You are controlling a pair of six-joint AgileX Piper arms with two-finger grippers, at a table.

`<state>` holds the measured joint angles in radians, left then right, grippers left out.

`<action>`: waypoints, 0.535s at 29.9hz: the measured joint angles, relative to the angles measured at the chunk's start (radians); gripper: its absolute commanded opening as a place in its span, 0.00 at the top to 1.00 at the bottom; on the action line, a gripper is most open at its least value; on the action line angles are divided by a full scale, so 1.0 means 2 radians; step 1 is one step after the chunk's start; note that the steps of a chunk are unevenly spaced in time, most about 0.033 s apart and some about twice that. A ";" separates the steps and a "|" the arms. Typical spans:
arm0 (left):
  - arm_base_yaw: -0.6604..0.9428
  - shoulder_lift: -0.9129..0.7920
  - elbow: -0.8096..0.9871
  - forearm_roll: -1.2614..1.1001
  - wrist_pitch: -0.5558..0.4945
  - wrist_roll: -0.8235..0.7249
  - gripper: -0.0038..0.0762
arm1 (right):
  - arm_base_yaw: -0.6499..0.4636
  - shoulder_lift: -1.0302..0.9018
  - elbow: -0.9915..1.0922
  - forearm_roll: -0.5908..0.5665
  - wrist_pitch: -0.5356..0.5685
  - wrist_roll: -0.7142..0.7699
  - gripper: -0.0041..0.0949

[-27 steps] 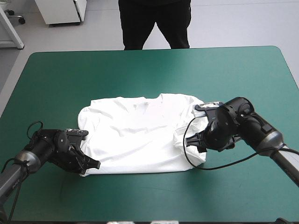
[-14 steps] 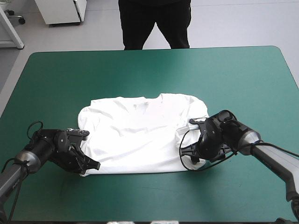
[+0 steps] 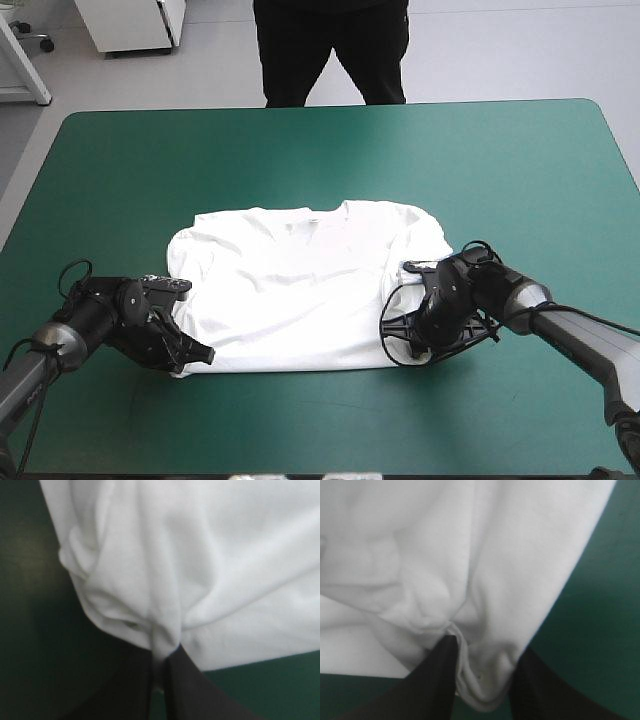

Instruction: Fold the cloth

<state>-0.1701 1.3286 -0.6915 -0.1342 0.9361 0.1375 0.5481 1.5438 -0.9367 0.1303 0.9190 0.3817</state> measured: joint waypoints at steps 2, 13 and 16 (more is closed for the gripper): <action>0.000 0.000 0.000 0.000 0.000 0.000 0.96 | 0.000 0.001 0.000 0.011 -0.003 -0.001 0.97; -0.005 0.014 -0.039 -0.004 0.033 0.000 0.96 | 0.000 -0.020 -0.006 0.002 0.014 0.001 0.98; -0.005 0.015 -0.080 0.003 0.053 0.000 0.96 | 0.000 -0.037 -0.026 -0.024 0.031 0.011 0.98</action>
<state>-0.1810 1.3581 -0.8521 -0.1287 1.0428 0.1375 0.5481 1.4699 -0.9886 0.0826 0.9802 0.4041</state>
